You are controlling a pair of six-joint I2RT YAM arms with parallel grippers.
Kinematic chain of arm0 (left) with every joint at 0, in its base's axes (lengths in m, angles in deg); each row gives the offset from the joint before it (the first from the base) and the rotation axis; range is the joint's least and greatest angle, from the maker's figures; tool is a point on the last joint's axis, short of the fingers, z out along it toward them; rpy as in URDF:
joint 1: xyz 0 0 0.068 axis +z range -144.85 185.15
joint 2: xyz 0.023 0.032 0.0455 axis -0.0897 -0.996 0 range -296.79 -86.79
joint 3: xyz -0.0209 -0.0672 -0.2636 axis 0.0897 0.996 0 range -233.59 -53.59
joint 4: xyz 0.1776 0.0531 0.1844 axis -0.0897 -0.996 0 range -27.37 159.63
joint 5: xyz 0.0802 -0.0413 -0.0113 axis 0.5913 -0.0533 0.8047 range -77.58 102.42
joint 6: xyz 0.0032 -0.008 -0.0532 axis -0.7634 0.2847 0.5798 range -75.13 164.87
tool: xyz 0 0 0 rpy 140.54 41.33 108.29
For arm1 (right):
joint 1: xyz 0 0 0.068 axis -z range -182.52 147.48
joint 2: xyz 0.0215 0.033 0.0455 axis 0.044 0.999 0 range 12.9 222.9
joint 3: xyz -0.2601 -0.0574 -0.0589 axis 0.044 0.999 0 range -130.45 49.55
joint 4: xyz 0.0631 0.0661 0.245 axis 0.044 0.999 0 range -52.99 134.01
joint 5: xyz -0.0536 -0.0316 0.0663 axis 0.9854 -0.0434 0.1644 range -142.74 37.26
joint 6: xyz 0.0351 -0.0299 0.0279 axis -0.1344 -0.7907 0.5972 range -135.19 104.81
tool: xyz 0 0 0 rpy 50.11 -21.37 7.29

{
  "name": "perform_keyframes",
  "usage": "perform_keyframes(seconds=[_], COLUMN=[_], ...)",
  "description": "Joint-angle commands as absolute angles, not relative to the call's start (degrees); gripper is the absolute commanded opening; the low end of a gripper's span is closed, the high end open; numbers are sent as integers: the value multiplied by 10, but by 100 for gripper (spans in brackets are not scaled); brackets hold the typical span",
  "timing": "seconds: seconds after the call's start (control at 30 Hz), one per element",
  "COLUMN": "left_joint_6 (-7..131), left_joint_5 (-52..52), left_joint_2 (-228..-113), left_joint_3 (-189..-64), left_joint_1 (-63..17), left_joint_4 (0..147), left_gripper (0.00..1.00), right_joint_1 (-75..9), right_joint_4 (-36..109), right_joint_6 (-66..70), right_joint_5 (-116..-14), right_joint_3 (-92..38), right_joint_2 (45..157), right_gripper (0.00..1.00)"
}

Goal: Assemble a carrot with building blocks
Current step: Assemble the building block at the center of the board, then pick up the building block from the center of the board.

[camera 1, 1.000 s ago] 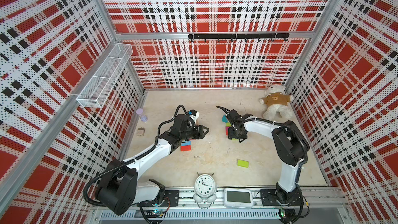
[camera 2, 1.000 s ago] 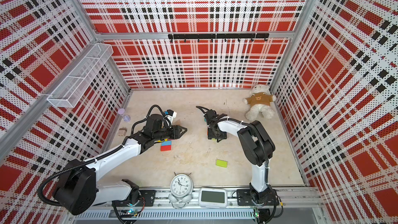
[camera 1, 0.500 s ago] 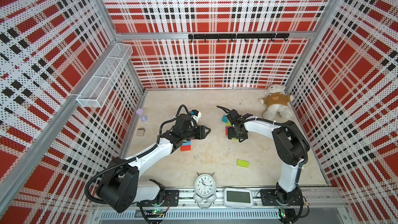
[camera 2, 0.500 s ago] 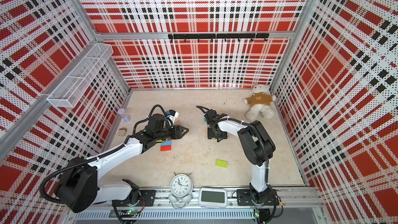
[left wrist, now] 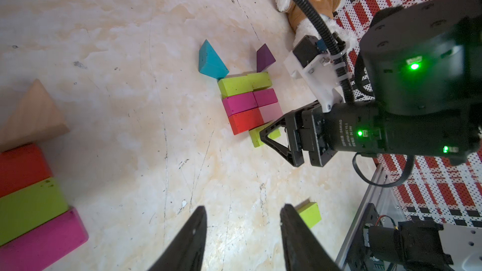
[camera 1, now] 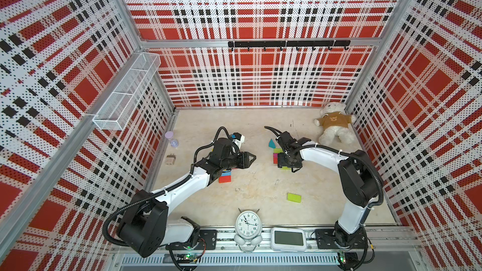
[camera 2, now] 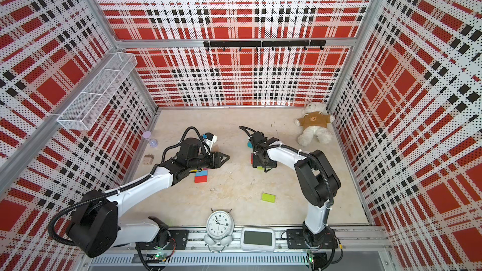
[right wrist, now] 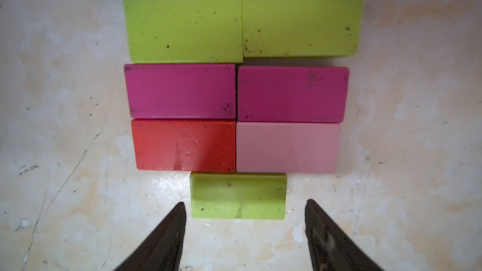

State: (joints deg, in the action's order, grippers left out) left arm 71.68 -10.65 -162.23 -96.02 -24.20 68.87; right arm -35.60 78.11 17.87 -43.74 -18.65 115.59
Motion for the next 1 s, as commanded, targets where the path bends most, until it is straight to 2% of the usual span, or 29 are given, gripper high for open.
perform_keyframes(seconds=[0.0, 0.23, 0.53, 0.97], left_joint_6=[723, 729, 731, 720], left_joint_5=[-99, -87, -80, -98], left_joint_2=[-1611, -1598, -1583, -1616], left_joint_3=[-962, -956, -948, -978], left_joint_1=[-246, -246, -255, -267], left_joint_4=[707, 708, 705, 704], left_gripper=[49, 48, 49, 51], right_joint_1=[-355, -357, -384, -488], right_joint_4=[788, 793, 817, 864], right_joint_6=[194, 202, 240, 434], right_joint_5=[-439, -451, -443, -406], right_joint_3=[-169, -114, -64, 21], right_joint_2=[1119, 1068, 1009, 894], right_gripper=[72, 68, 69, 74])
